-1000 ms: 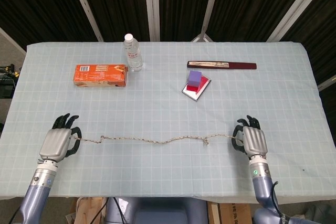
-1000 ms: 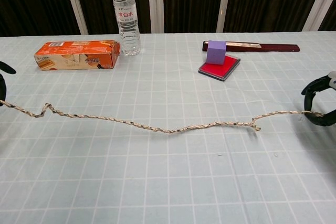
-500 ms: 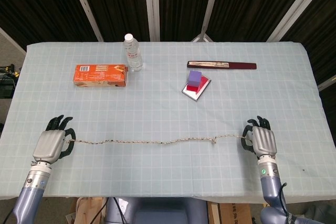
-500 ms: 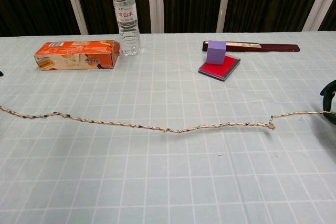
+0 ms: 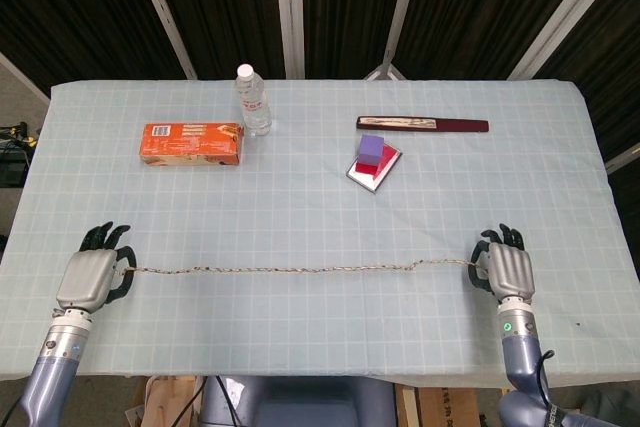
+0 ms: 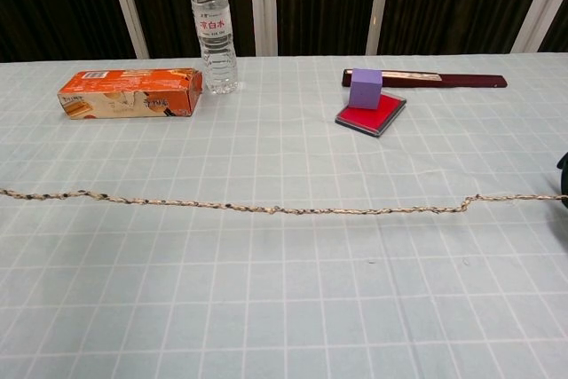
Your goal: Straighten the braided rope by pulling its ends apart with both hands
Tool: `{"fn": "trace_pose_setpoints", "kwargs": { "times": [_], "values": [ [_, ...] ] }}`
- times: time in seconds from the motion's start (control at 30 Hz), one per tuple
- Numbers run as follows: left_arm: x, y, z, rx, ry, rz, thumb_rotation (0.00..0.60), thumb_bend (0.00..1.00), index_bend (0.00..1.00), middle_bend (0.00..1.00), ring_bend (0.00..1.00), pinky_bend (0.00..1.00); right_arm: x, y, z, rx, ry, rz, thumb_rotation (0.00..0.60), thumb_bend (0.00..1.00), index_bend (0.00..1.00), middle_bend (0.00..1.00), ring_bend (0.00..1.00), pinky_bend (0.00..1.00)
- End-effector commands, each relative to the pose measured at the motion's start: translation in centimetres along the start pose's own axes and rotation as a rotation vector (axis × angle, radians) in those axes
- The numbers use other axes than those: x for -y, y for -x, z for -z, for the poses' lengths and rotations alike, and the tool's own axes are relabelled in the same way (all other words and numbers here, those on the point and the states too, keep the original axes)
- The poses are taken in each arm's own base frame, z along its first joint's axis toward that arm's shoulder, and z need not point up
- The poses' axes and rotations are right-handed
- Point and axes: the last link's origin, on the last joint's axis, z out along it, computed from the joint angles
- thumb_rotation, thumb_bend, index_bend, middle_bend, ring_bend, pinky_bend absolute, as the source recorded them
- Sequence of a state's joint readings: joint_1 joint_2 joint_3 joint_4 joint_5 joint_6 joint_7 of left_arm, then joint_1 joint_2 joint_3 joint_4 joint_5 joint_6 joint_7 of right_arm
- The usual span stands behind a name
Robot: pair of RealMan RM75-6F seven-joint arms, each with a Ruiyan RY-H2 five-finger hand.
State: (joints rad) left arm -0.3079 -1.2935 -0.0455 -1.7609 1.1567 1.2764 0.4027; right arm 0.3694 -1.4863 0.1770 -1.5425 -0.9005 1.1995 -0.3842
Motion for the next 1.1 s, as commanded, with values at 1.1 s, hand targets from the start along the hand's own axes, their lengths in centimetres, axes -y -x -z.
{"fn": "trace_pose_setpoints", "kwargs": {
  "times": [1.1],
  "values": [
    [1.1, 2.1, -0.7, 0.032, -0.027, -0.087, 0.6, 0.54, 0.55, 0.1, 0.0, 0.0, 0.0, 1.2, 0.6, 0.041, -0.032, 0.041, 0.6, 0.47, 0.44, 0.25, 0.02, 0.0]
  ]
}}
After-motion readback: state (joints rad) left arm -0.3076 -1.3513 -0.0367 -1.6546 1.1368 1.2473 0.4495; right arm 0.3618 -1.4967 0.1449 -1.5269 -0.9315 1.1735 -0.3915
